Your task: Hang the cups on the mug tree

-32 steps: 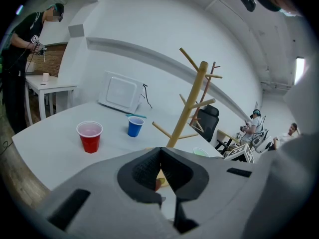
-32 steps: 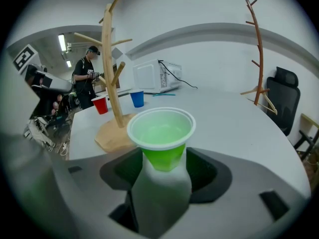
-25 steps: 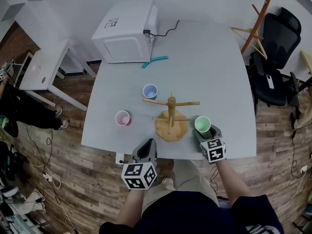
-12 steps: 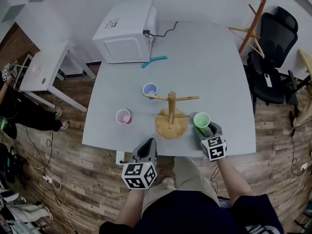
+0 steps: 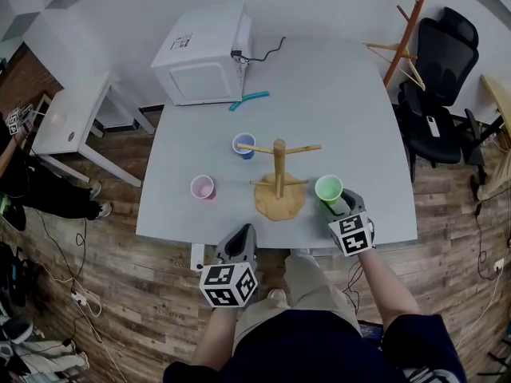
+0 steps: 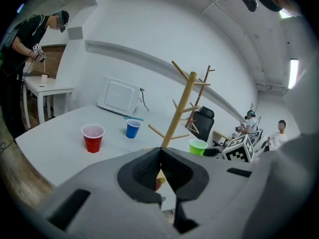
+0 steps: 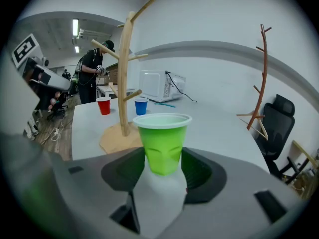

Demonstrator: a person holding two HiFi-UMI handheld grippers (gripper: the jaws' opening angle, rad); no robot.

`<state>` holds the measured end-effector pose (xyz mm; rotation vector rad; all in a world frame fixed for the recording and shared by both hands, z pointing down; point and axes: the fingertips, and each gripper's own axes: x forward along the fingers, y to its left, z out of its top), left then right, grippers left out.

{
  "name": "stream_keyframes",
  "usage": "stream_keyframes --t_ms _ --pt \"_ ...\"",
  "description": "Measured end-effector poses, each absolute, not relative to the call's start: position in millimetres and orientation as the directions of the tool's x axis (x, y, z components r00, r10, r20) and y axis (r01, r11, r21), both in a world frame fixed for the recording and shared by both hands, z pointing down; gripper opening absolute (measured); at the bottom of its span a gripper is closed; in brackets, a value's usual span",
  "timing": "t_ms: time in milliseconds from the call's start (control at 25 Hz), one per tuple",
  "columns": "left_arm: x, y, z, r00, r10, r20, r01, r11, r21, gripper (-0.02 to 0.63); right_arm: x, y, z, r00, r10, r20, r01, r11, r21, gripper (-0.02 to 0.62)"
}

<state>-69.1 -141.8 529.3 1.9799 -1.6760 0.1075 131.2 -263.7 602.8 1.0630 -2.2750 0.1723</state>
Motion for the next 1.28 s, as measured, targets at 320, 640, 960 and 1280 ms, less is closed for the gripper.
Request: stream_keyframes --t_ms 320,640,960,1280 --pt "-66 -134 526 0.238 -0.889 0.391 -0.934 -0.099 0.343 0.018 130 -267 586 -0.455 -0.650 0.608 -0.670 0.700 0.247 0.243" --pt "-62 -132 519 0.253 -0.891 0.377 -0.934 -0.124 0.335 0.018 118 -273 577 -0.413 -0.634 0.654 -0.532 0.751 0.391 0.242" --pt "-64 -126 516 0.255 -0.896 0.363 -0.932 -0.128 0.339 0.018 107 -278 570 -0.353 -0.639 0.683 -0.374 0.766 0.523 0.242" --pt "-67 -122 513 0.256 -0.898 0.357 -0.931 -0.130 0.340 0.017 93 -283 562 -0.283 -0.658 0.698 -0.236 0.753 0.614 0.242"
